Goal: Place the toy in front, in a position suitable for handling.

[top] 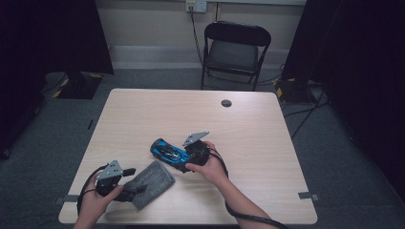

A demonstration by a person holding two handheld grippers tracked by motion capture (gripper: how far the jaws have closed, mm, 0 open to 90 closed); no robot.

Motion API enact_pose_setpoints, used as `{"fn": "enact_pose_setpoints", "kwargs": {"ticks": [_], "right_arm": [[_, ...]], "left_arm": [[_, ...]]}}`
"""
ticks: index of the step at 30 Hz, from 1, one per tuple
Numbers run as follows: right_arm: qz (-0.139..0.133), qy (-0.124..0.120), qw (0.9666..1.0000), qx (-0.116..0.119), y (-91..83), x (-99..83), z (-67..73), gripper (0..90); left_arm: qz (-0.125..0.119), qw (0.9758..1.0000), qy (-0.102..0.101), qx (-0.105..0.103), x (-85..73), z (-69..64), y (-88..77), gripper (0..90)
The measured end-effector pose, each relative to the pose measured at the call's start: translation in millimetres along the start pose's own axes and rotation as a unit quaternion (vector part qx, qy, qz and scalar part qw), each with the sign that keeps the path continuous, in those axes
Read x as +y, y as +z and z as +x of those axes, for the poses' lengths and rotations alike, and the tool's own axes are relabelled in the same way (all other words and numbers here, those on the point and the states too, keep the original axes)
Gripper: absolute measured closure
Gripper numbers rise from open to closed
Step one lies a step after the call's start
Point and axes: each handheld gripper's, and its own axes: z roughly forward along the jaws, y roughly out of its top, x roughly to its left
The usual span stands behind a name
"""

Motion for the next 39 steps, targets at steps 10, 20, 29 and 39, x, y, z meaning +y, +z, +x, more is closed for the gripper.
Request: {"fn": "enact_pose_setpoints", "kwargs": {"ticks": [10, 20, 29, 39], "right_arm": [[0.003, -0.002, 1.0, -0.004, 12.9, 13.4, -0.6, 14.7], [-0.005, 0.006, 1.0, -0.004, 30.8, 26.7, -4.2, 14.6], [0.002, 0.004, 1.0, 0.004, 49.3, 35.8, -2.1, 14.6], [0.01, 0.001, 0.9999, -0.002, 64.2, 40.4, -2.7, 14.6]], "left_arm": [[0.001, 1.0, 0.002, -0.002, 1.4, -0.9, 2.7, 18.3], [0.006, 0.9999, 0.008, -0.004, 1.1, -0.2, 4.3, 18.3], [0.007, 0.9999, 0.008, -0.007, 1.5, 0.1, 4.7, 18.4], [0.009, 0.9999, 0.009, -0.009, 0.3, 0.1, 5.9, 18.4]]}}
